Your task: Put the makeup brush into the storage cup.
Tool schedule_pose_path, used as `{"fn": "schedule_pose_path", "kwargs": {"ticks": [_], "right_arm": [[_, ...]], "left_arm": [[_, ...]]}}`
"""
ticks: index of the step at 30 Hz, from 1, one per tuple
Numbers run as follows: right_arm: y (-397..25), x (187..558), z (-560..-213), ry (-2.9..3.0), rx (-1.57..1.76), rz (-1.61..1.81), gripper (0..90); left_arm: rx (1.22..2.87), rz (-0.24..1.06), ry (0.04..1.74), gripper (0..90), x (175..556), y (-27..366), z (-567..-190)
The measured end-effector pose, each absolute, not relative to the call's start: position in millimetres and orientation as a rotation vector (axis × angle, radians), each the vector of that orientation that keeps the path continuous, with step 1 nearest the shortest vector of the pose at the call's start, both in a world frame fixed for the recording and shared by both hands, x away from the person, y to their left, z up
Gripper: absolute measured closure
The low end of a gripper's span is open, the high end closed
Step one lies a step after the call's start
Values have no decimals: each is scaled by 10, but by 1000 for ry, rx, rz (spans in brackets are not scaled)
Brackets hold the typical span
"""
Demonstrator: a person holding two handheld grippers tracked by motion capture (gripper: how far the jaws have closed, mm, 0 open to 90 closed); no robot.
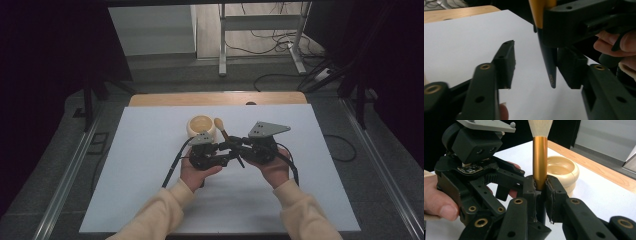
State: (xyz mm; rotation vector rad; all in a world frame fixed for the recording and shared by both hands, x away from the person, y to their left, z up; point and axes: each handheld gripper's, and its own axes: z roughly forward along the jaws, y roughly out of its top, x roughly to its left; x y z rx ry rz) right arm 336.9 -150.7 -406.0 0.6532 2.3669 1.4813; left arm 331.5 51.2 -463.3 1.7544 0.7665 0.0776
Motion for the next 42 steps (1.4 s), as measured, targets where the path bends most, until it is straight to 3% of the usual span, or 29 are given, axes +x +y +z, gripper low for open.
{"fn": "schedule_pose_path", "kwargs": {"ticks": [5,10,26,28,29,31,42], "right_arm": [[-1492,3368,-4085,2368,653,1479,792],[-1487,3362,-4089,2366,647,1480,792],[-1480,3352,-4095,2360,642,1481,776],[-1483,3349,-4092,2353,636,1493,755],[-1498,3343,-4070,2331,630,1538,671],[-1518,3331,-4041,2299,648,1547,614],[-1662,3335,-3988,2240,725,1560,429]], "left_arm": [[1762,53,745,690,3314,509,-4627],[1768,34,742,773,3326,534,-4624],[1779,4,751,789,3347,573,-4622],[1778,4,756,789,3346,573,-4622],[1784,8,762,789,3351,583,-4624],[1783,11,765,789,3353,588,-4623],[1780,42,776,789,3352,659,-4594]]}}
